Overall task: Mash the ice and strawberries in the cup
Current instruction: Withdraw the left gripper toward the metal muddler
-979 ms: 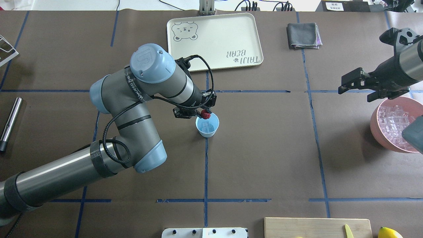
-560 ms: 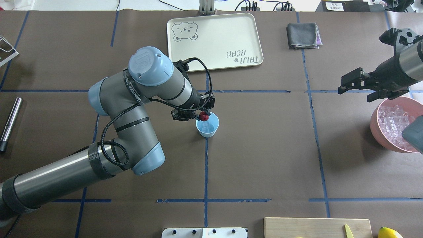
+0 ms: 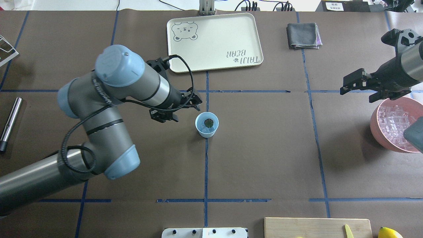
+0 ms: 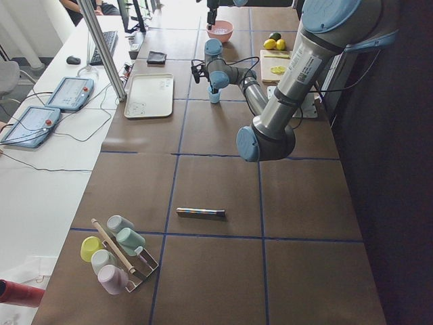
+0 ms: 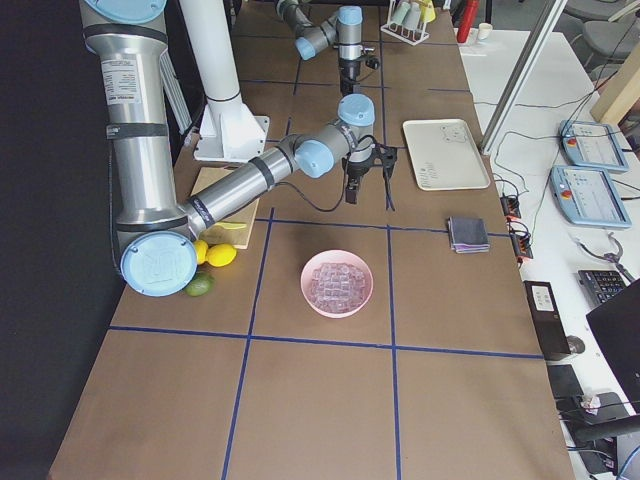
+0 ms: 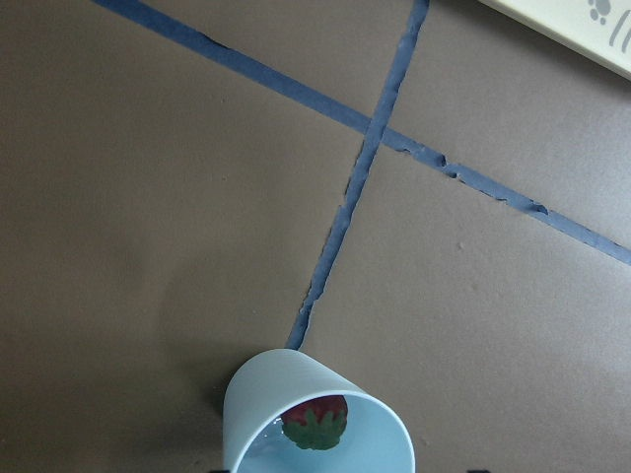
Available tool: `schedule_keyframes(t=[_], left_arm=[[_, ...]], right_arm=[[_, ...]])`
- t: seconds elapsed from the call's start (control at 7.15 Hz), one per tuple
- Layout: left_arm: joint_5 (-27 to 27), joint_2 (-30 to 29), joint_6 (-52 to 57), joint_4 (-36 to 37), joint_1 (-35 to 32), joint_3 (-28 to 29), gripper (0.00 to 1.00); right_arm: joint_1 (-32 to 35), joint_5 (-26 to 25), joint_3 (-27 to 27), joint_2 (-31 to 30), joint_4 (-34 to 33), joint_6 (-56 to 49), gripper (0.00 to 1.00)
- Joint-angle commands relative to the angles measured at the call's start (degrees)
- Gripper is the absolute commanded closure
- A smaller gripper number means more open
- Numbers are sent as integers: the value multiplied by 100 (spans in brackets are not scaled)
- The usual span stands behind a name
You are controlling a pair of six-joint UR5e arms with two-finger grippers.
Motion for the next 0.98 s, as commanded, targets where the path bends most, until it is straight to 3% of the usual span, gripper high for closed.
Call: schedule_keyframes(t=[0.0,0.28,0.42,0.56,0.84], left_arm=[[-838,1307,1553,34,-944,-677,19],[-1615,2712,3817,-28,-2016,-836,19],[-1600,3276,5048,-28,-2352,-741,19],[-1521,3447,5652,7,-2538,-418,18],[-1538,3362,6130,-150,-2795,846,14]], right_arm=[[388,129,-21,-319,-21,-836,1],[628,271,-110,-513,14,-1227,1],[628,227,-144,-584,49,-1367,1],[636,235,-119,-637,66,-1386,1],[645,236,56,-838,84,-1377,1]])
